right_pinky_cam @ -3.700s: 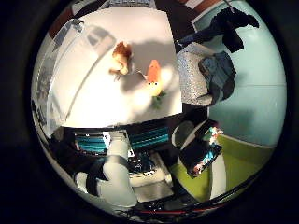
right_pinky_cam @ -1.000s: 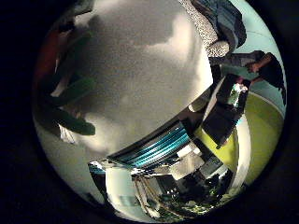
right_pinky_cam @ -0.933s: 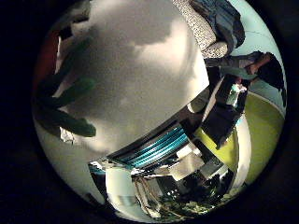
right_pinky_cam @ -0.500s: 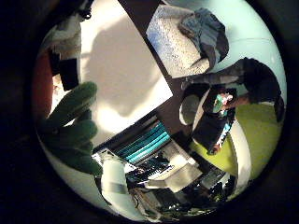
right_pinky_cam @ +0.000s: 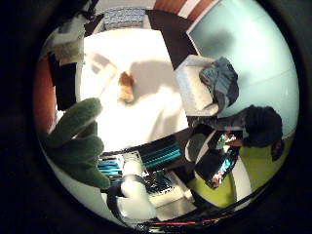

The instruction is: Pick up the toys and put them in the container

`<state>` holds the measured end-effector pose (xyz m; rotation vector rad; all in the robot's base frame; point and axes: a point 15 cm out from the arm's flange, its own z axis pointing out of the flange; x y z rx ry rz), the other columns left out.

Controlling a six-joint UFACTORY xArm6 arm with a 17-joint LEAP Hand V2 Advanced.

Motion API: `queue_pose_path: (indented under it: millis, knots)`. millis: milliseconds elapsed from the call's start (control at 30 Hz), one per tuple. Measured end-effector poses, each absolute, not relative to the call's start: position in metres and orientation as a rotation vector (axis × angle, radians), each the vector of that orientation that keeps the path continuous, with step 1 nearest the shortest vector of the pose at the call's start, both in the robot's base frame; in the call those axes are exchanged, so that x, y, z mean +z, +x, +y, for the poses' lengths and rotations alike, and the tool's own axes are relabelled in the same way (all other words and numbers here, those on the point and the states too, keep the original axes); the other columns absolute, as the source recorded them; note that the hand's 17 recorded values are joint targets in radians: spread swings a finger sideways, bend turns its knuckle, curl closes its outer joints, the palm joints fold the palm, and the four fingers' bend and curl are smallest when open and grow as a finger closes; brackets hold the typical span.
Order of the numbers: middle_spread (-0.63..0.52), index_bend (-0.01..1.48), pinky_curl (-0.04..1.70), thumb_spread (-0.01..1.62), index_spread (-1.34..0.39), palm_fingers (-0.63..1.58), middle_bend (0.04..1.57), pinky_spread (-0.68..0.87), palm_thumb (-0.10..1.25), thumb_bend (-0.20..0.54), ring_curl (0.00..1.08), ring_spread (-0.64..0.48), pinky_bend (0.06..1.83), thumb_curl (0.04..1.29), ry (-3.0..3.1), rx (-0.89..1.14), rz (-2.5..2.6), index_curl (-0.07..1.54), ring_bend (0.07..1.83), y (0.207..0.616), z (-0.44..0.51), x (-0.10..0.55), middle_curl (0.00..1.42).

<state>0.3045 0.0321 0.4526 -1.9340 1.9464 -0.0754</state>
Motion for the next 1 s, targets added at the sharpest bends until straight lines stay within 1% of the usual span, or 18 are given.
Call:
queue_pose_path:
  millis: [200,400,500,633,733,800,867,900,933,967,1000]
  knots:
    - [-0.37,1.02,1.11,1.17,-0.42,0.66,1.22,-0.23,1.06,-0.01,0.92,-0.31,1.41,0.53,-2.085,0.037,1.699,1.11,1.51,0.288,0.144,0.465,1.23]
    - [-0.36,1.02,1.13,1.17,-0.41,0.65,1.22,-0.23,1.07,-0.011,0.92,-0.31,1.4,0.53,-2.184,0.065,1.595,1.11,1.51,0.305,0.212,0.454,1.23]
    - [-0.36,1.03,1.14,1.17,-0.41,0.65,1.21,-0.22,1.07,-0.011,0.92,-0.31,1.41,0.53,-2.212,0.052,1.579,1.11,1.51,0.316,0.225,0.447,1.23]
    - [-0.37,1.01,1.14,1.17,-0.41,0.64,1.21,-0.22,1.06,-0.013,0.92,-0.31,1.42,0.54,-2.182,-0.015,1.568,1.11,1.52,0.342,0.234,0.447,1.24]
    - [-0.36,1.0,1.13,1.17,-0.41,0.63,1.2,-0.23,1.02,-0.02,0.91,-0.3,1.4,0.53,-2.171,-0.026,1.562,1.11,1.51,0.347,0.236,0.446,1.23]
    - [-0.35,0.97,1.1,1.19,-0.41,0.67,1.19,-0.24,0.96,-0.026,0.88,-0.29,1.34,0.51,-2.149,-0.049,1.543,1.1,1.48,0.354,0.238,0.449,1.2]
    - [-0.34,0.85,1.04,1.17,-0.41,0.7,1.16,-0.28,0.9,-0.034,0.83,-0.29,1.27,0.5,-2.143,-0.064,1.532,1.05,1.43,0.359,0.239,0.45,1.13]
    - [-0.33,0.73,1.0,1.16,-0.41,0.67,1.13,-0.32,0.88,-0.029,0.8,-0.3,1.23,0.5,-2.144,-0.064,1.532,1.01,1.41,0.359,0.239,0.449,1.08]
    - [-0.32,0.51,0.94,1.14,-0.41,0.55,1.06,-0.39,0.86,-0.028,0.76,-0.3,1.2,0.49,-2.15,-0.064,1.529,0.95,1.4,0.36,0.24,0.448,1.02]
    - [-0.3,0.3,0.9,1.14,-0.43,0.39,0.95,-0.44,0.84,-0.026,0.73,-0.3,1.2,0.49,-2.164,-0.06,1.526,0.86,1.39,0.359,0.24,0.445,0.96]
    - [-0.29,0.21,0.87,1.14,-0.44,0.32,0.86,-0.45,0.83,-0.023,0.7,-0.29,1.2,0.48,-2.181,-0.056,1.523,0.8,1.35,0.359,0.24,0.441,0.92]
